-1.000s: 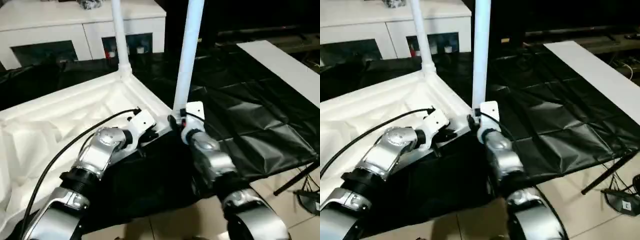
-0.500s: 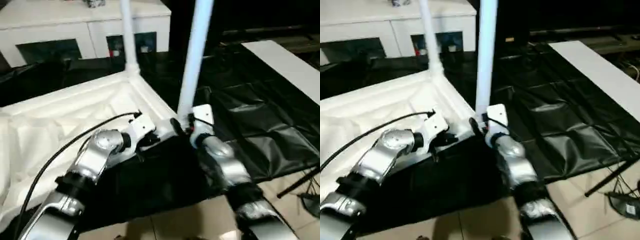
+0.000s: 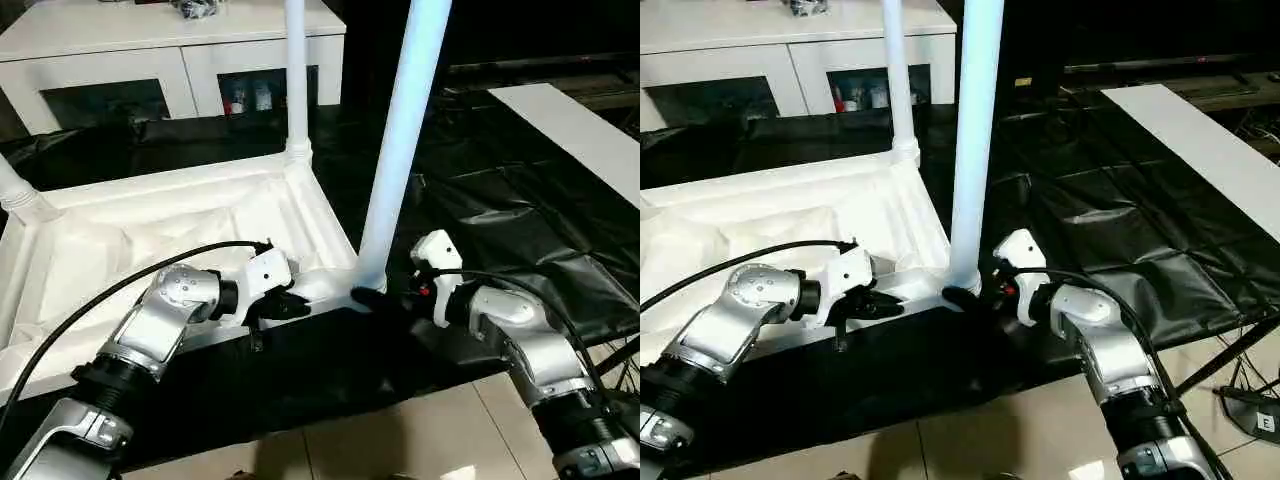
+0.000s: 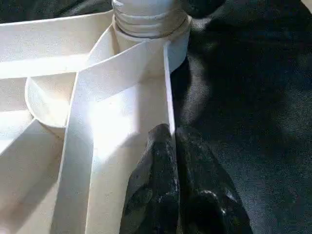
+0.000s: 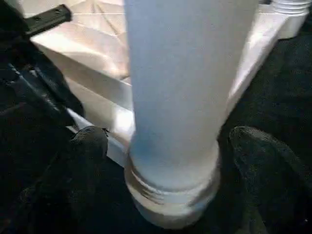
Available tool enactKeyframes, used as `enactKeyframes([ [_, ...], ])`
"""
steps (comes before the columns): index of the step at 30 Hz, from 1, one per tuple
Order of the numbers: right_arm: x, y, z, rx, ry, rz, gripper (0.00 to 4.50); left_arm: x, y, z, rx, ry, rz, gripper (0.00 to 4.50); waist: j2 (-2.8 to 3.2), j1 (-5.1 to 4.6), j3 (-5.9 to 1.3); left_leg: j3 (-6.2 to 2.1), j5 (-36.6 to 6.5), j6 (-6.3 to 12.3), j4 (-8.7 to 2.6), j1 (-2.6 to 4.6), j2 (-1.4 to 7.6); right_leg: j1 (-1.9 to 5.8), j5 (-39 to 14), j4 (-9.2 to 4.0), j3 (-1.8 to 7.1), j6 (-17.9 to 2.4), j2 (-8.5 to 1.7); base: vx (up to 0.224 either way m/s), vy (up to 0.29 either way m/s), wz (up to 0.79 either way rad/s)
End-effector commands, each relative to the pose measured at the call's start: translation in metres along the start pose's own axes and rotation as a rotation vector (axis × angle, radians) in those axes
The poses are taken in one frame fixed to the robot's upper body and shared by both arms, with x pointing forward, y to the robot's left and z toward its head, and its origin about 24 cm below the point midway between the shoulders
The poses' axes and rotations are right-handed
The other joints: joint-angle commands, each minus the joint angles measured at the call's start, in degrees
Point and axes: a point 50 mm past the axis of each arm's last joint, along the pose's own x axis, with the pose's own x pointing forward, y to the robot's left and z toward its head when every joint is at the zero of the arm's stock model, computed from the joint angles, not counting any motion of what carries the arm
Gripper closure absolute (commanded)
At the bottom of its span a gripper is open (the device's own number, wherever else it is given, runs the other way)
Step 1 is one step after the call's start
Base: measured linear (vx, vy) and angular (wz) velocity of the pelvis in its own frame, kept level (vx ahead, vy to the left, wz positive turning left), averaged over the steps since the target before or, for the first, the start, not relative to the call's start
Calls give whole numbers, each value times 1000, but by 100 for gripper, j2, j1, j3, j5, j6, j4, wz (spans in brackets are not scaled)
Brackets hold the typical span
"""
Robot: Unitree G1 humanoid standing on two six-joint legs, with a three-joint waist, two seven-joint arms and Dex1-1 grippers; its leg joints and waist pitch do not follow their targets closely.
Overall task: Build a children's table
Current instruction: Rotate leg to tighten
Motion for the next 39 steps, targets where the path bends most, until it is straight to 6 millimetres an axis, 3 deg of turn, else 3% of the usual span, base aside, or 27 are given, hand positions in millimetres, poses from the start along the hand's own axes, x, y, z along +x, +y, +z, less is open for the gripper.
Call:
enactKeyframes([
  [1, 2, -3, 2, -20, 21, 8, 39, 2, -4, 7, 47, -9, -42, 450, 11, -12, -363, -59, -1244, 162, -436, 45, 197, 276, -1162, -411, 259, -1320, -327, 0, 0, 0],
  [7, 5, -3, 1, 4, 28, 26, 95, -1, -5, 5, 40, -4, -39, 450, -14, 15, -371, -44, -1050, 238, -421, 38, 196, 295, -883, -379, 260, -1404, -331, 0, 0, 0],
  [16, -1, -3, -3, -2, 49, 55, 176, -2, -6, 3, 32, 3, -43, 450, -3, 20, -359, -46, -1171, 185, -430, 51, 200, 283, -1175, -411, 262, -1304, -333, 0, 0, 0],
  [23, 0, -4, -6, 26, 54, 24, 190, -2, -5, 2, 23, 9, -33, 450, -2, 26, -368, -42, -1086, 215, -421, 49, 197, 289, -980, -392, 260, -1365, -328, 0, 0, 0],
  [26, 13, -9, -17, 68, 103, -149, 191, 6, -3, 3, -2, 0, 5, 450, -3, 4, -341, -43, -1210, 136, -441, 46, 187, 270, -1261, -422, 256, -1326, -329, 0, 0, 0],
  [30, 35, -12, -29, 153, 150, -445, 191, 23, 7, 12, -33, -5, 124, 450, -7, -96, -303, -94, -1786, -165, -481, 84, 169, 228, -2401, -521, 236, -974, -347, 0, 0, 0],
  [31, 40, -13, -30, 170, 159, -506, 191, 28, 11, 16, -40, -8, 160, 450, 18, -105, -304, -98, -1869, -220, -480, 113, 164, 194, -2503, -546, 246, -921, -352, 0, 0, 0],
  [36, 61, -10, -26, 283, 144, -692, 191, 45, 23, 30, -87, -22, 300, 450, 18, -163, -312, -101, -2082, -226, -471, 136, 142, 157, -2564, -599, 245, -847, -345, 0, 0, 0],
  [39, 78, 0, -18, 309, 107, -674, 191, 50, 25, 35, -88, -32, 329, 450, 14, -163, -337, -101, -1987, -173, -475, 99, 151, 177, -2233, -559, 249, -888, -340, 0, 0, 0],
])
